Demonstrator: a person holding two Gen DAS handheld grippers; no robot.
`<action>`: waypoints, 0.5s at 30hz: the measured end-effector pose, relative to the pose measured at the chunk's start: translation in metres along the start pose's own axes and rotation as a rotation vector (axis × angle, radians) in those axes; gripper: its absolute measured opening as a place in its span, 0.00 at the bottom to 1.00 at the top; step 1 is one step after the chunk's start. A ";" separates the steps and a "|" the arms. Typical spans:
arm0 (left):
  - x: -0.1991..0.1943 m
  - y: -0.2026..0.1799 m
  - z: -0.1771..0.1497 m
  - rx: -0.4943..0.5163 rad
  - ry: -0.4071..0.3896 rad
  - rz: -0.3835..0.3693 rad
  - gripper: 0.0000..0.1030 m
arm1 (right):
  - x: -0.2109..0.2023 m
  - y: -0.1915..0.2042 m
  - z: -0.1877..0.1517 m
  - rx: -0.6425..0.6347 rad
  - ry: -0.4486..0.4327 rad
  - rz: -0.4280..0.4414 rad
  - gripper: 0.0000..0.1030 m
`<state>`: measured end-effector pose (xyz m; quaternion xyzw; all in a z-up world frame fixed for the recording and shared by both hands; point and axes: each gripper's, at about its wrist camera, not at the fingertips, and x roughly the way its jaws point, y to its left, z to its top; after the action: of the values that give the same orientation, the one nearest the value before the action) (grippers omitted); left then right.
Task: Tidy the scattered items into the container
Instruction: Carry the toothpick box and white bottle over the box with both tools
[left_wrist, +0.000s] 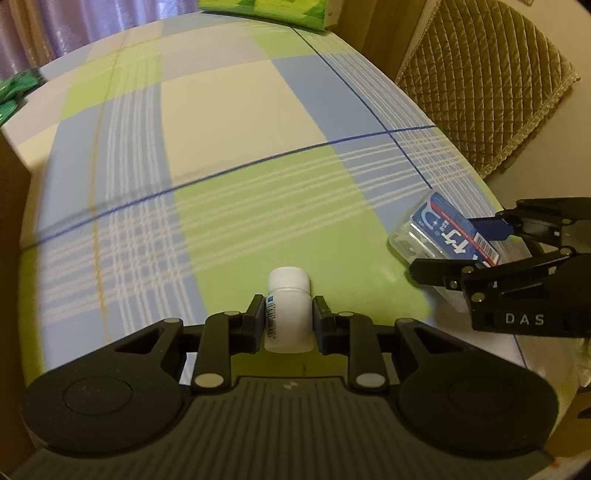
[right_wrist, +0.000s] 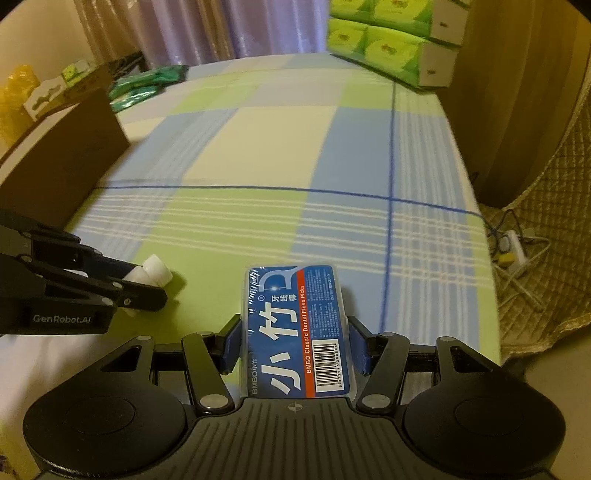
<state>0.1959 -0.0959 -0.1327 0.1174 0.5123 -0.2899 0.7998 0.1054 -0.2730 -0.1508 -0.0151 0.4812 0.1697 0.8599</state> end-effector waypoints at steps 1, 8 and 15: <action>-0.005 0.000 -0.003 -0.008 -0.005 -0.001 0.21 | -0.002 0.003 -0.001 -0.004 0.000 0.006 0.53; -0.047 0.000 -0.022 -0.053 -0.061 0.000 0.21 | -0.017 0.029 -0.003 -0.032 0.000 0.055 0.53; -0.094 0.012 -0.040 -0.094 -0.135 0.002 0.21 | -0.036 0.061 0.002 -0.075 -0.026 0.097 0.53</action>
<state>0.1438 -0.0350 -0.0685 0.0606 0.4701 -0.2721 0.8374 0.0716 -0.2252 -0.1113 -0.0216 0.4634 0.2293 0.8557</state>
